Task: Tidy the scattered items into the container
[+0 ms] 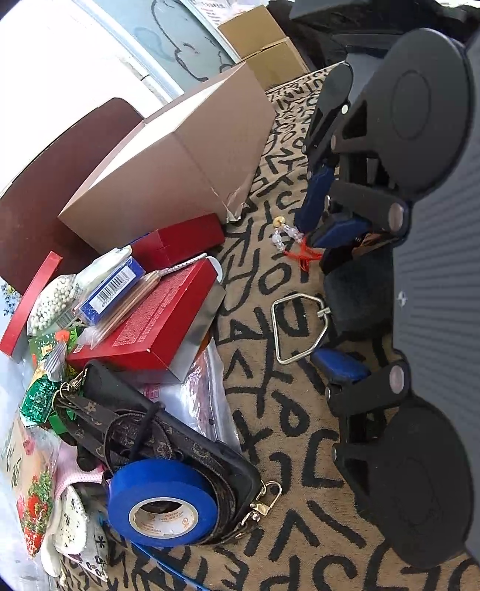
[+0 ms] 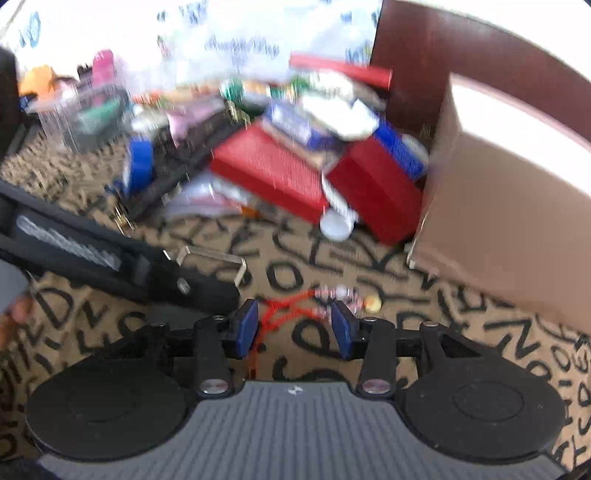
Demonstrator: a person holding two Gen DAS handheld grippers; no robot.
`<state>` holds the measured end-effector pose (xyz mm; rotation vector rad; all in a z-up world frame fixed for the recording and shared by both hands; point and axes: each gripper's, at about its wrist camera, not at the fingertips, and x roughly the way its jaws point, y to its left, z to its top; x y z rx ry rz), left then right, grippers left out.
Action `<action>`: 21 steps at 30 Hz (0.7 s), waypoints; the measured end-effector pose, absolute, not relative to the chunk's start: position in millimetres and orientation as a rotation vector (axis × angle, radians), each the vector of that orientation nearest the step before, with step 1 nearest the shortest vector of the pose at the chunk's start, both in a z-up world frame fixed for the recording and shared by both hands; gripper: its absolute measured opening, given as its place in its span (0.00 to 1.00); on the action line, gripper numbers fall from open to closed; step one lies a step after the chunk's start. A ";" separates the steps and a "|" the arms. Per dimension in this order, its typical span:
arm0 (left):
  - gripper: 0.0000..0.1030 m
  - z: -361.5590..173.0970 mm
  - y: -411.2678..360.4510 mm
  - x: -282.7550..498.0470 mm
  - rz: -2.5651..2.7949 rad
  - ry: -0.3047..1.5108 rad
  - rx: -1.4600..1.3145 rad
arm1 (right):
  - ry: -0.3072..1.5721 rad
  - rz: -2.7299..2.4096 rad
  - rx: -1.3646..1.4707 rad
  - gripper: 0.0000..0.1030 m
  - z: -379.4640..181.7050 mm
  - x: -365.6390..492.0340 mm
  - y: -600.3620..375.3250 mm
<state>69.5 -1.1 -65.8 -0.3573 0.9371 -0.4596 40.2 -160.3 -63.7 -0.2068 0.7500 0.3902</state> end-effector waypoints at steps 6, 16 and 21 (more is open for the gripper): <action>0.61 -65.3 -2.7 60.4 -0.498 0.932 -0.287 | 0.764 0.374 -0.206 0.41 -58.2 19.7 -176.1; 0.57 -62.9 -18.1 69.0 -0.463 0.933 -0.210 | 0.749 0.534 -0.145 0.50 -41.7 -26.1 -148.7; 0.52 -63.2 -20.1 60.7 -0.450 0.914 -0.156 | 0.797 0.518 -0.171 0.52 -59.5 -22.8 -125.7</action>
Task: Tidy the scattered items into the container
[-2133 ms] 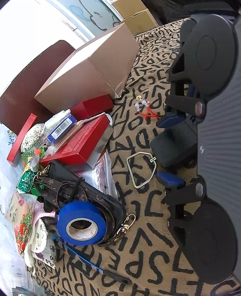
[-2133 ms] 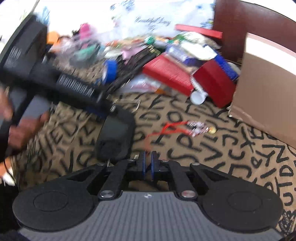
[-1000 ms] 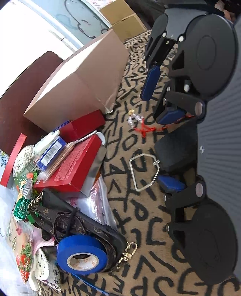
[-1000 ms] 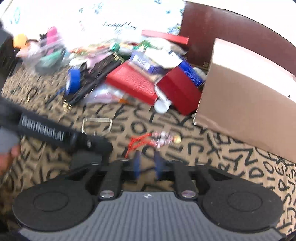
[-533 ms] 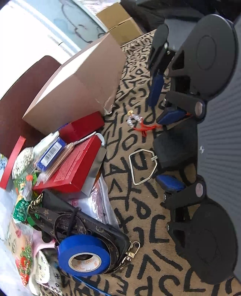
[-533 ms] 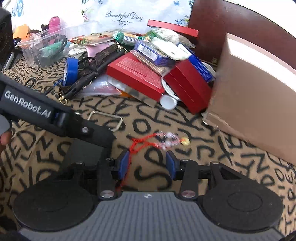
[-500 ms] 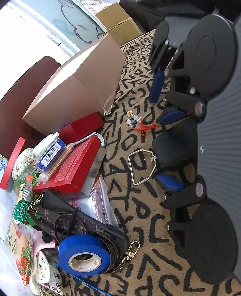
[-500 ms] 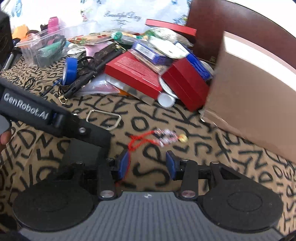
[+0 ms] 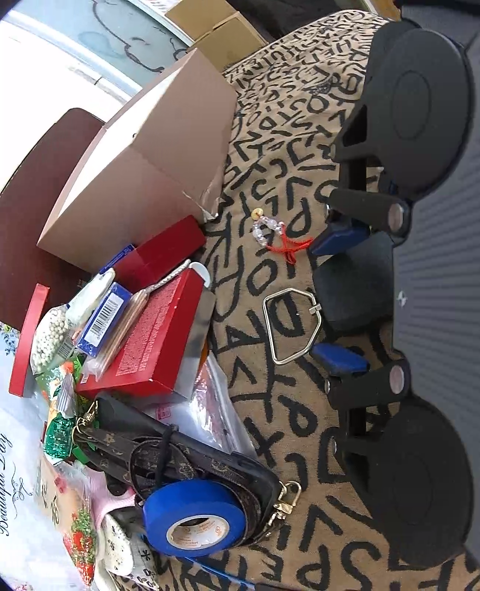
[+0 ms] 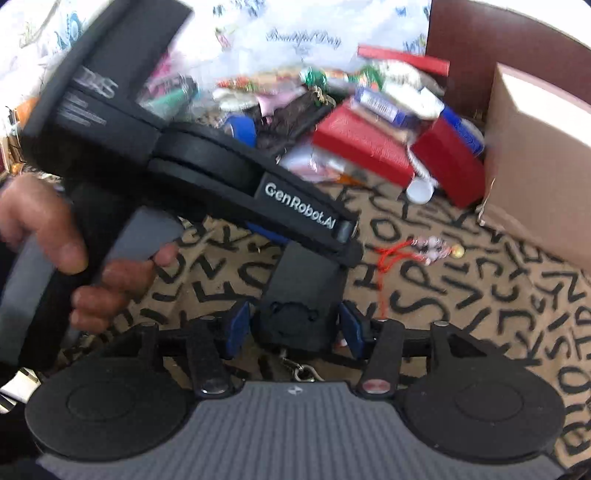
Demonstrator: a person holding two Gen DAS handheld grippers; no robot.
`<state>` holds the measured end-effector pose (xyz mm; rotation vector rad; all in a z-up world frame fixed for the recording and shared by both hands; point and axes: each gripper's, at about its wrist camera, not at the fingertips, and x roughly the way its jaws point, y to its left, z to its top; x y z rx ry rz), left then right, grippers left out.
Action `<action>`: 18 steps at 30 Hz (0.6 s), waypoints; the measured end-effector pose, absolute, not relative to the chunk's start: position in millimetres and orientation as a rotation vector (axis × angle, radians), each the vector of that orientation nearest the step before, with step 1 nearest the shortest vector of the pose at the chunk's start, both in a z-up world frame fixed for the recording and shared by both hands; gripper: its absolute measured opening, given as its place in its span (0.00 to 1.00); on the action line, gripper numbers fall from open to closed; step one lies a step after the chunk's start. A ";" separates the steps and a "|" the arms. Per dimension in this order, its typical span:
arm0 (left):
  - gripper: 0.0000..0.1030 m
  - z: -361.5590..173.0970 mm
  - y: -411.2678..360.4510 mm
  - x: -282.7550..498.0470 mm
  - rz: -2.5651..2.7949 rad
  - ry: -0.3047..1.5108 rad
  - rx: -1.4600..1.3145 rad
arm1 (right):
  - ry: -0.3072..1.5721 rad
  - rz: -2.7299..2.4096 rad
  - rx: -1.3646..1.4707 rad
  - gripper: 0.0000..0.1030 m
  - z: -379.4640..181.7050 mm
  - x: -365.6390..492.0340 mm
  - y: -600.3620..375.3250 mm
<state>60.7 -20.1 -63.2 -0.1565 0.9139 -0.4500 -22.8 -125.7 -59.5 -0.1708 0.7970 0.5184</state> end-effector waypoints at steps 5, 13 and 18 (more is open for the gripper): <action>0.51 -62.2 -22.0 51.3 -0.453 0.905 -0.119 | 0.768 0.534 -0.178 0.55 -62.0 -26.8 -122.0; 0.50 -44.3 -23.1 37.1 -0.434 0.867 -0.146 | 0.745 0.558 -0.152 0.53 -49.9 -37.9 -130.0; 0.50 -3.8 -29.4 37.2 -0.443 0.779 -0.156 | 0.661 0.560 -0.143 0.53 -20.4 -40.1 -140.8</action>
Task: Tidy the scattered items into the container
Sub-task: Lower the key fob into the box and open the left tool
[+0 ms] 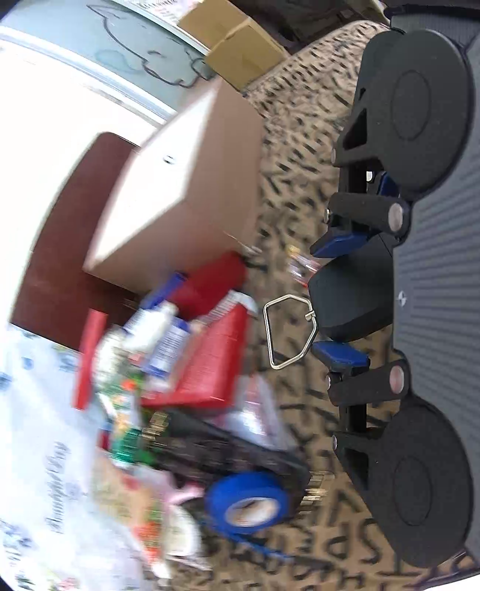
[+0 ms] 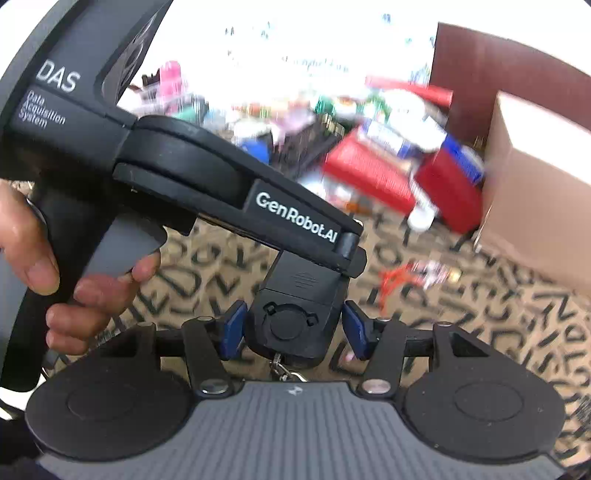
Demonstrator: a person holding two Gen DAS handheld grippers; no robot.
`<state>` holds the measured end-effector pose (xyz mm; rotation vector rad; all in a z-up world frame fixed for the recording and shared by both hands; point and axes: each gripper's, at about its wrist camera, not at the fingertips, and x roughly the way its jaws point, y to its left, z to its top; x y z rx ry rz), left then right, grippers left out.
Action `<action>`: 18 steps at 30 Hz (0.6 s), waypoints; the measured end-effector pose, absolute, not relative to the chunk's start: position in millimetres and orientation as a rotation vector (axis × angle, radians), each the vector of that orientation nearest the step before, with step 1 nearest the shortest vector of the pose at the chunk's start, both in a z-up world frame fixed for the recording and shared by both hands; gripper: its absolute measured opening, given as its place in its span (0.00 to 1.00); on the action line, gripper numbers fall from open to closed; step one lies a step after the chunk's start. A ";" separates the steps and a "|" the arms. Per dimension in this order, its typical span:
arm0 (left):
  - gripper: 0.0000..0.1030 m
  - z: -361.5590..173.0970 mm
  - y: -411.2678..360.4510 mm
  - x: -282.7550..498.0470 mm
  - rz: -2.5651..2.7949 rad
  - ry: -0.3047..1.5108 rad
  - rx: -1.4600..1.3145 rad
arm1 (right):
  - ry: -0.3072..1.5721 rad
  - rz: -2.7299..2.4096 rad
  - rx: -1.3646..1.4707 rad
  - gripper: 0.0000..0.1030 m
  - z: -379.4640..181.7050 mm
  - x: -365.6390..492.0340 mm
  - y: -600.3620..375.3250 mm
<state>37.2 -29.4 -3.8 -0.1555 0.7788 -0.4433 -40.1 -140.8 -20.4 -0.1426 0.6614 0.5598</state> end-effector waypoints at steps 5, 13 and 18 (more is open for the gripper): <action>0.50 51.8 -47.5 50.6 -0.459 0.653 -0.168 | 0.528 0.537 -0.148 0.53 24.6 -30.5 -158.9; 0.51 117.1 -98.2 108.6 -0.537 0.533 -0.161 | 0.362 0.458 -0.141 0.53 94.0 15.6 -204.0; 0.51 119.7 -130.3 160.5 -0.583 0.570 -0.208 | 0.384 0.396 -0.139 0.53 110.4 63.0 -231.9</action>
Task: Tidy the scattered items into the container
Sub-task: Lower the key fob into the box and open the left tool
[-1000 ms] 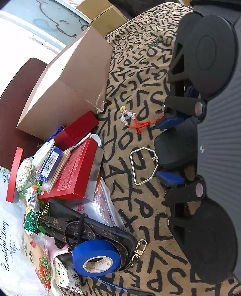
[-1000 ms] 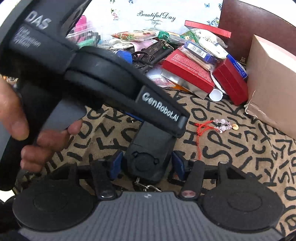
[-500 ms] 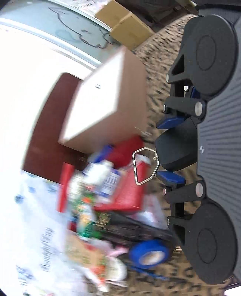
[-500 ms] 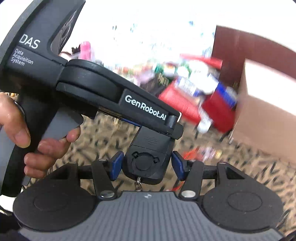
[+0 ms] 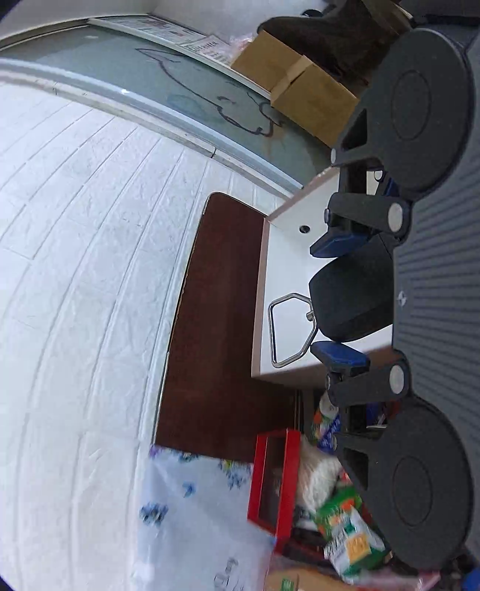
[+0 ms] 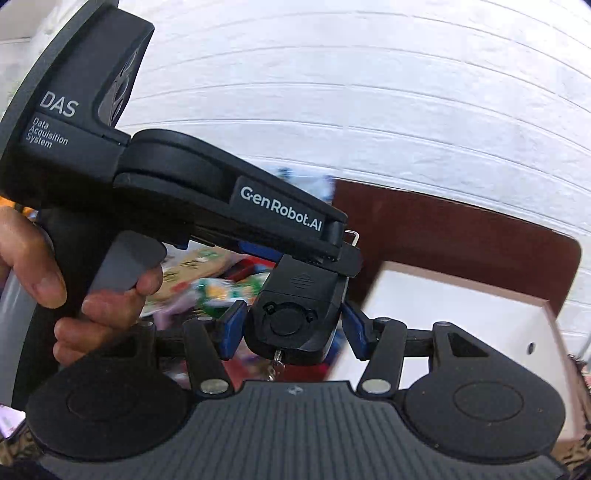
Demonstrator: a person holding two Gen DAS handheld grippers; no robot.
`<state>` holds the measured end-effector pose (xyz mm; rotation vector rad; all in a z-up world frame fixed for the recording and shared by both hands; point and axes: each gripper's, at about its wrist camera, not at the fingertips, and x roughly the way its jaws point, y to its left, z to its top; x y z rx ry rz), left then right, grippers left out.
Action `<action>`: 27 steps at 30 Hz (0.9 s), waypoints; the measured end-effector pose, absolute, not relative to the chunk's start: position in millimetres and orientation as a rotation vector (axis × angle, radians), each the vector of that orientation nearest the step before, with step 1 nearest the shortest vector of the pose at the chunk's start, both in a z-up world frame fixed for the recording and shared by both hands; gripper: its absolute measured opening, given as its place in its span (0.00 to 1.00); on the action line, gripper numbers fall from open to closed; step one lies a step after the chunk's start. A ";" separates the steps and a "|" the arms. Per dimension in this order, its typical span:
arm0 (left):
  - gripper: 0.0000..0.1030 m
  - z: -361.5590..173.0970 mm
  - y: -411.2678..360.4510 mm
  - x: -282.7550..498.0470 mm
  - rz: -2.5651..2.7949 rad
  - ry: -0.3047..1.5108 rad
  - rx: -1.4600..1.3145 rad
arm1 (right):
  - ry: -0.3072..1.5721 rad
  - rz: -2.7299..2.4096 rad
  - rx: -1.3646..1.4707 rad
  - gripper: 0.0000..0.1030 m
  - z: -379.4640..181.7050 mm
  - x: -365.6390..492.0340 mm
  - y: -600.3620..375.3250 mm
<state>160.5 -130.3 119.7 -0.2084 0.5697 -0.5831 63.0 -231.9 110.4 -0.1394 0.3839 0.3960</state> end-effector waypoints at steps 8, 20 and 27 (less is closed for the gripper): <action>0.51 77.3 -175.4 227.9 -0.607 0.678 -0.185 | 0.494 0.332 -0.103 0.52 84.5 137.1 -269.3; 0.49 34.0 -219.0 262.5 -0.615 0.767 0.020 | 0.679 0.314 0.008 0.51 23.1 198.2 -291.2; 0.56 24.5 -243.1 262.0 -0.608 0.721 0.205 | 0.773 0.264 0.017 0.50 10.3 219.4 -290.8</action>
